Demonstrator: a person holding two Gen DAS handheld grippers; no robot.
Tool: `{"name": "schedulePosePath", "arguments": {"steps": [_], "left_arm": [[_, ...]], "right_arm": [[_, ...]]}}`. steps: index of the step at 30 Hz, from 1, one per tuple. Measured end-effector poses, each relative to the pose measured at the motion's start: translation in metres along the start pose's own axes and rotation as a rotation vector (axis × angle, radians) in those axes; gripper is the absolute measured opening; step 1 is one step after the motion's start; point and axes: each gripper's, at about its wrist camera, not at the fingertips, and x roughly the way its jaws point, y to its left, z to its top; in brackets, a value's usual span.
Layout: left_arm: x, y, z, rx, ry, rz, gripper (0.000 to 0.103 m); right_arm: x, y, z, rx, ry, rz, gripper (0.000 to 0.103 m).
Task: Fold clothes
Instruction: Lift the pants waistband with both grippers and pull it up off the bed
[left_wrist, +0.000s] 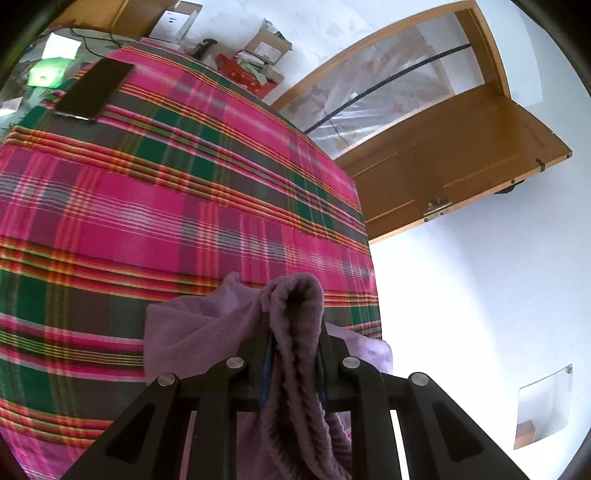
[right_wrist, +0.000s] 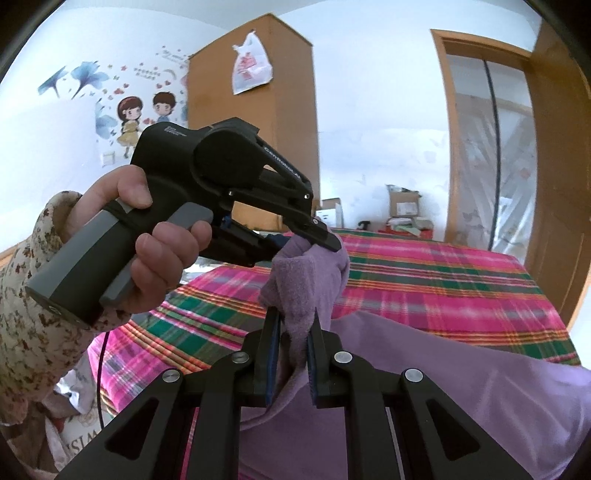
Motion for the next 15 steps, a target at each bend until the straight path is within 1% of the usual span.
{"name": "schedulePosePath", "arguments": {"steps": [8,15], "left_arm": [[0.026,-0.020,-0.003,0.018,0.028,0.003,0.019],[0.043,-0.035,-0.008,0.040,0.055,0.002,0.019]], "right_arm": [[-0.013,-0.028,-0.008,0.042,-0.003,-0.045,0.013],[-0.024,-0.047,-0.014,0.070,-0.009,-0.065,0.013]]}}
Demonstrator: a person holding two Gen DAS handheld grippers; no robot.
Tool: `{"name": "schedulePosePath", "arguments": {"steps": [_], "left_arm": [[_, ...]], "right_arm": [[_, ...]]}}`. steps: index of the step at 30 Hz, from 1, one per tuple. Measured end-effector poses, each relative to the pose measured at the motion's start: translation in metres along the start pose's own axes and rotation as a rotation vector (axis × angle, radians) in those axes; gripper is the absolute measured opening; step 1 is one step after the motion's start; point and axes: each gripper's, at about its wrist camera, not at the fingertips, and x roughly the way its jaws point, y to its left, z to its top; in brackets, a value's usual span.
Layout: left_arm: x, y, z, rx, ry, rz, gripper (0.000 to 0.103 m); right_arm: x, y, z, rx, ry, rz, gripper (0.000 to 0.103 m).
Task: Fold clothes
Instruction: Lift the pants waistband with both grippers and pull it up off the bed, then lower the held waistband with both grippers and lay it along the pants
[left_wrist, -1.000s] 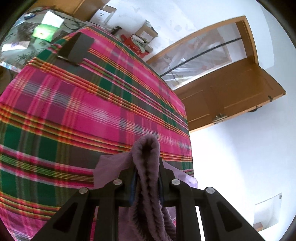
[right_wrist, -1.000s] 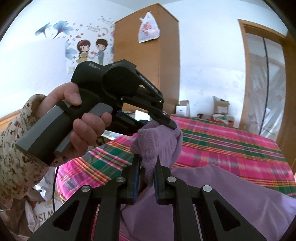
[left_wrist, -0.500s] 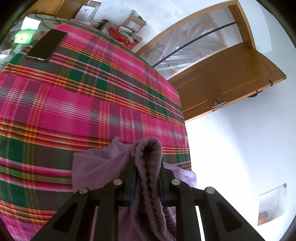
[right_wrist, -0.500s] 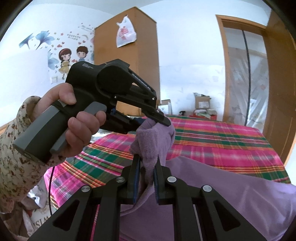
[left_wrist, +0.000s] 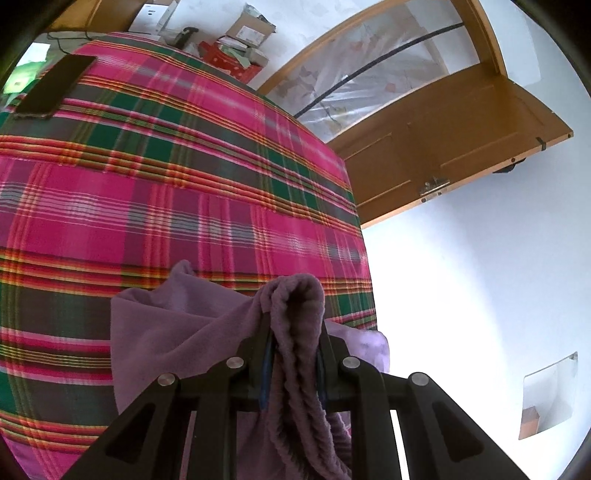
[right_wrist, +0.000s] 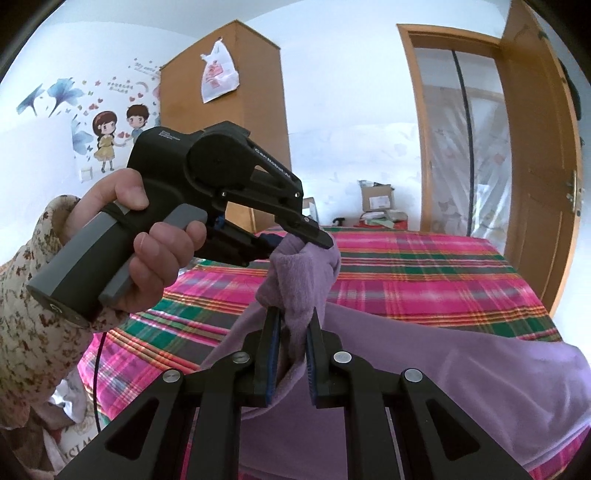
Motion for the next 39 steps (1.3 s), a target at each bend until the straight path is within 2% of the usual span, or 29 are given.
{"name": "schedulePosePath", "arguments": {"steps": [10,23,35,39], "left_arm": [[0.034,-0.018,-0.003,0.022,0.055,0.010,0.019],[0.080,-0.018,-0.009,0.011,0.138,0.045,0.020],[0.084,-0.018,-0.011,0.049,0.135,0.068,0.028],[0.071,-0.024,-0.010,0.072,0.110,0.039,0.031]], "right_arm": [[-0.009,-0.026,-0.008,0.048,0.010,-0.041,0.013],[-0.010,-0.049,-0.029,0.109,0.068,-0.081,0.013],[-0.006,-0.059,-0.042,0.150,0.114,-0.103,0.014],[-0.008,-0.062,-0.044,0.167,0.118,-0.113,0.014]]}}
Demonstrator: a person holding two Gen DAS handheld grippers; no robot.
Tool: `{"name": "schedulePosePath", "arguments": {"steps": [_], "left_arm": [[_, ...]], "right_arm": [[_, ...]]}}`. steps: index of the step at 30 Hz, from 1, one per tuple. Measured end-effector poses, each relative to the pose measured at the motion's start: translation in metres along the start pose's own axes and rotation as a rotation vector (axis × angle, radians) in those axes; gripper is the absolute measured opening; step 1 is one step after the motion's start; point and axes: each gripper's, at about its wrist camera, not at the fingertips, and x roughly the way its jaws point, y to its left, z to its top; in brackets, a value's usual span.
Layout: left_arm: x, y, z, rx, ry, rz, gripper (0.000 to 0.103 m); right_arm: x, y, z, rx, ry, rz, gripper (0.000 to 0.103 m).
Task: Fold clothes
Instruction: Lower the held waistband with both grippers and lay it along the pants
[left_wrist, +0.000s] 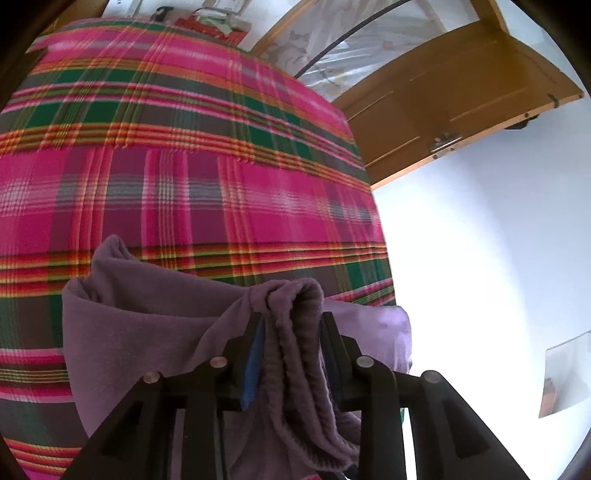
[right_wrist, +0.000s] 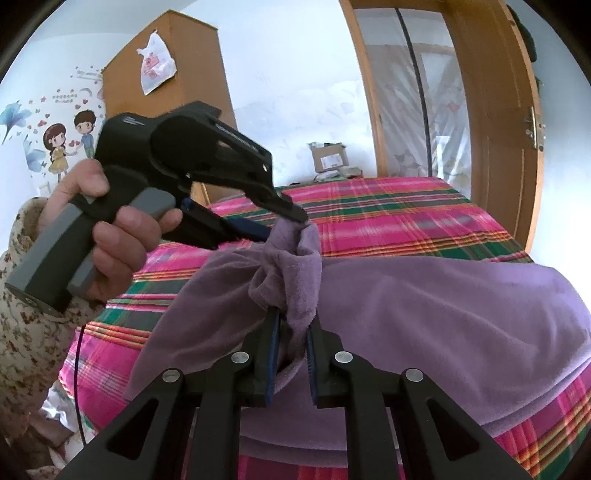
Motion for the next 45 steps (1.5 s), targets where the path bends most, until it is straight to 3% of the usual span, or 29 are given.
{"name": "schedulePosePath", "arguments": {"steps": [6,17,22,26,31,35,40,41,45], "left_arm": [[-0.027,0.005,-0.005,0.009,-0.066,-0.007,0.033],[-0.055,0.062,-0.021,-0.097,-0.143,0.034,0.033],[-0.057,0.082,-0.025,-0.145,-0.163,0.029,0.033],[-0.058,0.094,-0.028,-0.177,-0.172,0.016,0.033],[-0.054,0.102,-0.032,-0.200,-0.171,0.012,0.033],[-0.051,0.105,-0.030,-0.207,-0.170,0.009,0.033],[-0.050,0.109,-0.028,-0.220,-0.172,0.013,0.033],[-0.049,0.110,-0.027,-0.224,-0.172,0.013,0.033],[-0.049,0.110,-0.026,-0.226,-0.170,0.013,0.033]], "right_arm": [[-0.001,-0.013,-0.007,0.058,0.025,0.011,0.014],[0.005,-0.035,-0.018,0.145,0.082,0.015,0.018],[-0.003,-0.047,-0.023,0.168,0.090,-0.041,0.026],[-0.016,-0.058,-0.020,0.190,0.042,-0.076,0.027],[-0.017,-0.045,0.001,0.069,-0.019,-0.008,0.032],[0.005,-0.031,0.014,-0.075,0.045,0.008,0.032],[0.026,-0.037,0.015,-0.079,0.134,0.002,0.033],[0.027,-0.039,0.015,-0.068,0.139,0.010,0.032],[0.025,-0.040,0.011,-0.046,0.150,0.056,0.012]]}}
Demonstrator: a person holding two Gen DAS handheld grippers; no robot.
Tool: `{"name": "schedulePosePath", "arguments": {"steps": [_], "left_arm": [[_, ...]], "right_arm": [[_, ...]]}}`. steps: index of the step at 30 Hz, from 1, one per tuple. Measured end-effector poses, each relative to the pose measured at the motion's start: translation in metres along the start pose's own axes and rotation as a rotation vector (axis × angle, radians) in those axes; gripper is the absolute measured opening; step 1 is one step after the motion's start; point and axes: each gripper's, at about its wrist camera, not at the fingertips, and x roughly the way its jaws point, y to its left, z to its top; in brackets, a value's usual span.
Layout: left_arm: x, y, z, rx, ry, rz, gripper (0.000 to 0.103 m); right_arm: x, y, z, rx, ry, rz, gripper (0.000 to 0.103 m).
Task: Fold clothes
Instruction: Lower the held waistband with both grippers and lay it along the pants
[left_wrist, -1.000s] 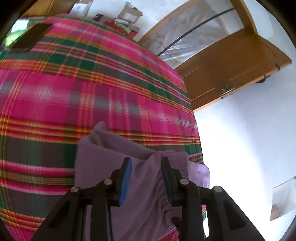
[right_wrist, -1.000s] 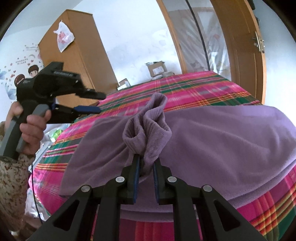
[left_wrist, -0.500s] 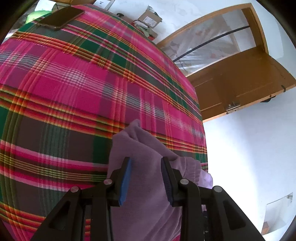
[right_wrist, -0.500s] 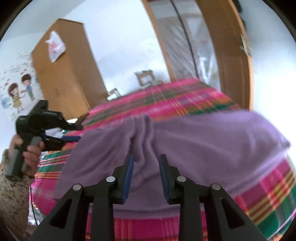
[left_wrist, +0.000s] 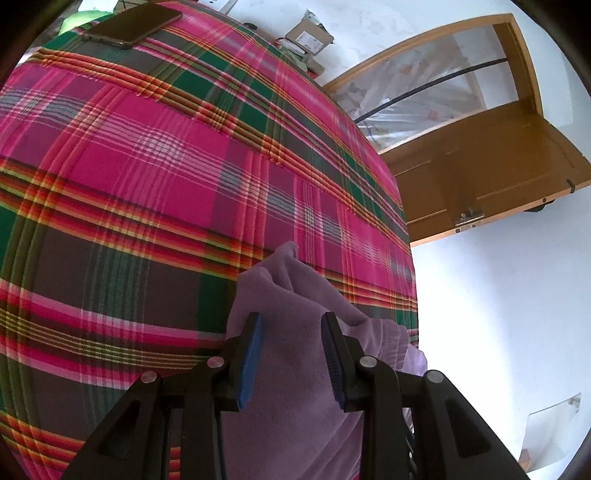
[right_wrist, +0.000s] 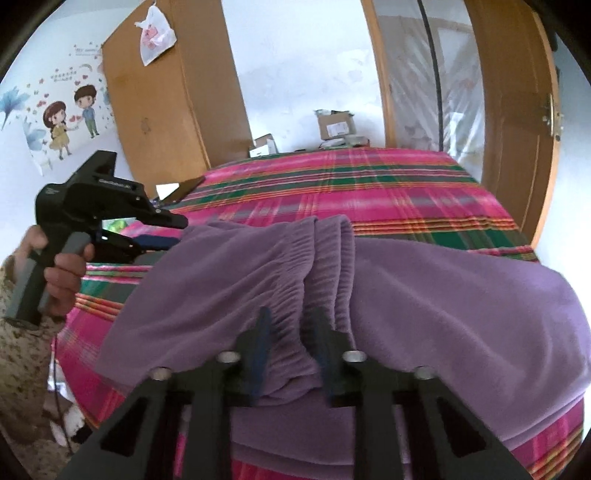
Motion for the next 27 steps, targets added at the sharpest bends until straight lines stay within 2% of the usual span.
{"name": "schedulePosePath", "arguments": {"steps": [3,11,16,19,22,24,27], "left_arm": [[0.000,0.001,0.001,0.001,-0.001,0.003,0.033],[0.004,0.004,0.002,-0.008,-0.010,0.015,0.033],[0.009,0.004,0.002,-0.006,0.003,0.020,0.033],[0.010,0.006,0.002,-0.016,0.005,0.022,0.033],[0.007,0.005,0.002,-0.015,0.001,0.022,0.033],[0.007,0.003,0.001,-0.004,0.001,0.026,0.033],[0.006,0.003,-0.001,-0.005,0.003,0.024,0.033]], "right_arm": [[-0.005,0.002,-0.002,-0.003,0.003,0.015,0.007],[-0.036,-0.016,0.002,0.132,-0.035,0.068,0.005],[-0.020,-0.026,-0.008,0.174,0.045,0.016,0.005],[-0.017,-0.025,-0.008,0.167,0.058,0.007,0.006],[-0.022,-0.020,-0.002,0.113,0.040,-0.002,0.014],[-0.026,-0.020,0.004,0.101,0.009,-0.004,0.033],[-0.022,-0.027,0.013,0.096,-0.020,0.001,0.033]]}}
